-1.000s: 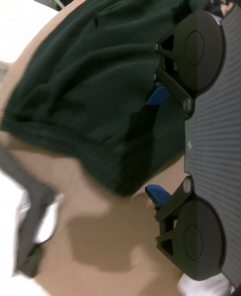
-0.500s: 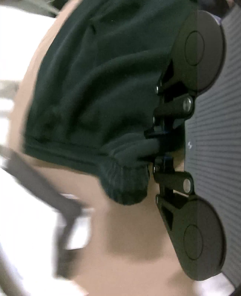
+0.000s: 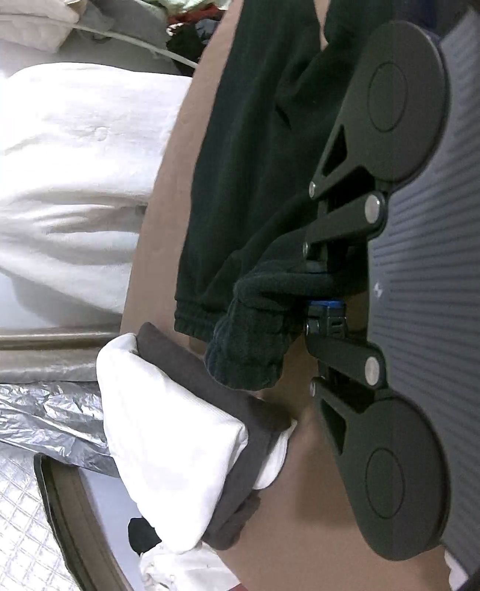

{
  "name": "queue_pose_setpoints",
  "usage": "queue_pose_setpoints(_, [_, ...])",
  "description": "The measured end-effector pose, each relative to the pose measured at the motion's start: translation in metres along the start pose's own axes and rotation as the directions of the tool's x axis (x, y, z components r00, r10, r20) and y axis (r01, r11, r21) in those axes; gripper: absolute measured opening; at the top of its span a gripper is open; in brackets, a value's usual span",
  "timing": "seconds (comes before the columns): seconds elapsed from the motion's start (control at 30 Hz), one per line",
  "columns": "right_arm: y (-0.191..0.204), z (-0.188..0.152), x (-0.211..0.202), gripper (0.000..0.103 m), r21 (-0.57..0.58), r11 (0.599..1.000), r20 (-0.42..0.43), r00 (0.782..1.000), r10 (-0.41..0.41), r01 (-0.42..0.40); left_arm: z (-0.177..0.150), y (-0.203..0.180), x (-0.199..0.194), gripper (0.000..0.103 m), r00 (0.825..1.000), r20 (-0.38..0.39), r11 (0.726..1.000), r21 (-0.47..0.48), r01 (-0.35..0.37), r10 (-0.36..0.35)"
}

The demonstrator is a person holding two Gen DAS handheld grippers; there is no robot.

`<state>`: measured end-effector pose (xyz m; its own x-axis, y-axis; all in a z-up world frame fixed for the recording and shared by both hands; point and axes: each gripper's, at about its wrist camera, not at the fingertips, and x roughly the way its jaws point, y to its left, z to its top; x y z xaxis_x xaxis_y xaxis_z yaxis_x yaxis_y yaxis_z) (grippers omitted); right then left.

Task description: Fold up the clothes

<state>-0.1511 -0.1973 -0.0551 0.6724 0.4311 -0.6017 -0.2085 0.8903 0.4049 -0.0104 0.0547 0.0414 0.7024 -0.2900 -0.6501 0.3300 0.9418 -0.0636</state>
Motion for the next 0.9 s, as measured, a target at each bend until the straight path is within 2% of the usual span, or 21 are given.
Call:
queue_pose_setpoints(0.03, [0.010, 0.002, 0.003, 0.095, -0.031, 0.999, 0.019, 1.000, 0.017, -0.016, 0.001, -0.001, 0.000, 0.009, 1.000, 0.004, 1.000, 0.003, 0.001, -0.001])
queue_pose_setpoints(0.07, [0.022, 0.002, 0.009, 0.095, -0.095, 0.995, 0.030, 1.000, -0.009, 0.012, 0.001, -0.001, -0.002, 0.009, 1.000, 0.009, 1.000, 0.011, -0.002, 0.002])
queue_pose_setpoints(0.13, [0.037, -0.007, 0.031, 0.094, -0.242, 0.960, 0.012, 0.989, -0.145, 0.143, 0.000, -0.003, -0.006, 0.009, 1.000, 0.019, 1.000, 0.029, -0.009, 0.008])
queue_pose_setpoints(0.17, [0.036, -0.011, 0.044, 0.089, -0.283, 0.937, -0.006, 0.977, -0.214, 0.204, 0.000, -0.002, -0.008, 0.009, 1.000, 0.020, 1.000, 0.027, -0.007, 0.007])
queue_pose_setpoints(0.2, [0.034, -0.015, 0.057, 0.062, -0.324, 0.909, -0.021, 0.959, -0.283, 0.262, 0.001, 0.000, -0.011, 0.009, 1.000, 0.018, 1.000, 0.019, -0.003, 0.003])
queue_pose_setpoints(0.23, [0.032, -0.016, 0.062, 0.013, -0.321, 0.904, -0.027, 0.952, -0.306, 0.282, 0.002, 0.002, -0.015, 0.009, 1.000, 0.015, 1.000, 0.011, 0.001, -0.001])
queue_pose_setpoints(0.27, [0.029, -0.015, 0.059, 0.003, -0.273, 0.924, -0.028, 0.958, -0.285, 0.267, 0.004, 0.006, -0.021, 0.009, 1.000, 0.018, 1.000, 0.018, -0.003, 0.002])
queue_pose_setpoints(0.33, [0.029, -0.014, 0.049, 0.005, -0.199, 0.956, -0.020, 0.975, -0.223, 0.215, 0.009, 0.016, -0.034, 0.010, 1.000, 0.023, 0.999, 0.046, -0.014, 0.013])
queue_pose_setpoints(0.4, [0.050, -0.013, 0.029, 0.006, -0.233, 0.964, -0.016, 0.990, -0.140, 0.132, 0.017, 0.036, -0.044, 0.010, 0.999, 0.010, 0.999, 0.011, 0.033, -0.033])
queue_pose_setpoints(0.47, [0.070, -0.015, 0.015, 0.006, -0.258, 0.965, -0.040, 0.998, -0.054, 0.042, 0.012, 0.046, -0.042, 0.010, 1.000, -0.030, 1.000, -0.003, -0.001, 0.001])
queue_pose_setpoints(0.5, [0.072, -0.015, 0.015, 0.006, -0.230, 0.972, -0.065, 0.998, 0.022, -0.036, 0.009, 0.050, -0.041, 0.010, 0.999, -0.050, 1.000, -0.009, -0.021, 0.020])
queue_pose_setpoints(0.53, [0.071, -0.018, 0.022, 0.006, -0.214, 0.975, -0.087, 0.995, 0.049, -0.067, 0.006, 0.055, -0.040, 0.011, 0.997, -0.071, 0.999, -0.014, -0.040, 0.039])
queue_pose_setpoints(0.6, [0.075, -0.029, 0.044, 0.006, -0.216, 0.975, -0.128, 0.992, 0.021, -0.049, -0.011, 0.047, -0.017, 0.012, 0.974, -0.171, 0.986, 0.097, -0.133, 0.148])
queue_pose_setpoints(0.67, [0.074, -0.042, 0.071, 0.006, -0.238, 0.971, -0.189, 0.980, -0.060, 0.014, -0.025, 0.040, 0.006, 0.015, 0.946, -0.260, 0.972, 0.184, -0.150, 0.195])
queue_pose_setpoints(0.7, [0.071, -0.049, 0.082, 0.006, -0.238, 0.971, -0.224, 0.971, -0.086, 0.032, -0.026, 0.038, 0.008, 0.015, 0.941, -0.267, 0.968, 0.198, -0.156, 0.207])
queue_pose_setpoints(0.73, [0.070, -0.053, 0.086, 0.011, -0.225, 0.974, -0.243, 0.966, -0.083, 0.027, -0.027, 0.037, 0.009, 0.015, 0.938, -0.271, 0.964, 0.211, -0.163, 0.217])
queue_pose_setpoints(0.8, [0.070, -0.055, 0.083, 0.017, -0.203, 0.979, -0.247, 0.967, -0.062, 0.012, -0.019, 0.034, -0.002, 0.016, 0.951, -0.227, 0.967, 0.192, -0.168, 0.210])
queue_pose_setpoints(0.9, [0.068, -0.052, 0.067, 0.034, -0.148, 0.988, -0.212, 0.977, 0.013, -0.045, -0.009, 0.029, -0.022, 0.019, 0.966, -0.142, 0.965, 0.178, -0.191, 0.217])
